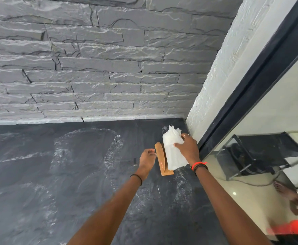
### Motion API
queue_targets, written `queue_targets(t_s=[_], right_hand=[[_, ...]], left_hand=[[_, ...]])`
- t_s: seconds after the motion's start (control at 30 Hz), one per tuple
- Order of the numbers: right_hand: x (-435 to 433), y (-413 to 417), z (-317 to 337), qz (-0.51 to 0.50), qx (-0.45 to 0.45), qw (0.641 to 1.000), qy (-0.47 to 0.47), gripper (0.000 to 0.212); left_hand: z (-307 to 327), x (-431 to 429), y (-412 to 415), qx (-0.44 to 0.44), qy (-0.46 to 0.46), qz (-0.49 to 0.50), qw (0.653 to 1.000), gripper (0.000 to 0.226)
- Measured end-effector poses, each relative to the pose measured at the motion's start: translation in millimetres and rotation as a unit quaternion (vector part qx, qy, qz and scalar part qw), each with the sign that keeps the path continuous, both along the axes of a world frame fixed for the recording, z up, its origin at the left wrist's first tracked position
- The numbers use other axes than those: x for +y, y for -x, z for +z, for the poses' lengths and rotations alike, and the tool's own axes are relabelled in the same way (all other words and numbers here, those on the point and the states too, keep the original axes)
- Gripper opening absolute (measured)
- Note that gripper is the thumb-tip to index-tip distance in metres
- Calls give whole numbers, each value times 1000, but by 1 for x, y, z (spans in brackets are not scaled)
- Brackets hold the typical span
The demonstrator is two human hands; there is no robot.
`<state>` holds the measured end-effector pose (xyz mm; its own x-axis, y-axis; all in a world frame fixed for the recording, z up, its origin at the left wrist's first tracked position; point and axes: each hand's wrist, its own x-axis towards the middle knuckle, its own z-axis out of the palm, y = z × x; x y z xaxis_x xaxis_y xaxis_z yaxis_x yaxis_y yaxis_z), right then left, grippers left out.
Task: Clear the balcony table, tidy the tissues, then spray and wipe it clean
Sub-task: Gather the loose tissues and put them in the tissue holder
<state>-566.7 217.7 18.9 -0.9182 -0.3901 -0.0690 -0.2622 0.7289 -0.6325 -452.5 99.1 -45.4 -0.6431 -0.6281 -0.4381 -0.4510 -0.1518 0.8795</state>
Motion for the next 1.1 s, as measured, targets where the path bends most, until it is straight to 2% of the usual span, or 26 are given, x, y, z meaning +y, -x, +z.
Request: queue_targets(t_s=[0.27, 0.5, 0.63, 0.73, 0.83, 1.0, 1.1], right_hand=[[-17, -2, -13, 55, -48, 997, -34, 24], [-23, -8, -17, 34, -30, 999, 1, 26], [-24, -9, -29, 41, 7, 999, -11, 15], [-22, -10, -36, 42, -15, 999, -2, 18], [-21, -10, -33, 38, -41, 998, 43, 17], [-13, 0, -30, -44, -109, 985, 125, 23], [-3, 10, -40, -95, -158, 967, 176, 17]], left_hand=[[-14, 6, 13, -33, -8, -12, 999, 23], [-14, 1, 17, -21, -15, -1, 1000, 25], [-16, -1, 18, -15, -27, 2, 1000, 23], [-17, -1, 19, -10, -30, 5, 999, 19], [-19, -1, 20, -11, -33, 1, 999, 19], [-23, 1, 22, -18, -35, -12, 999, 24], [-23, 3, 22, -18, -36, -19, 999, 27]])
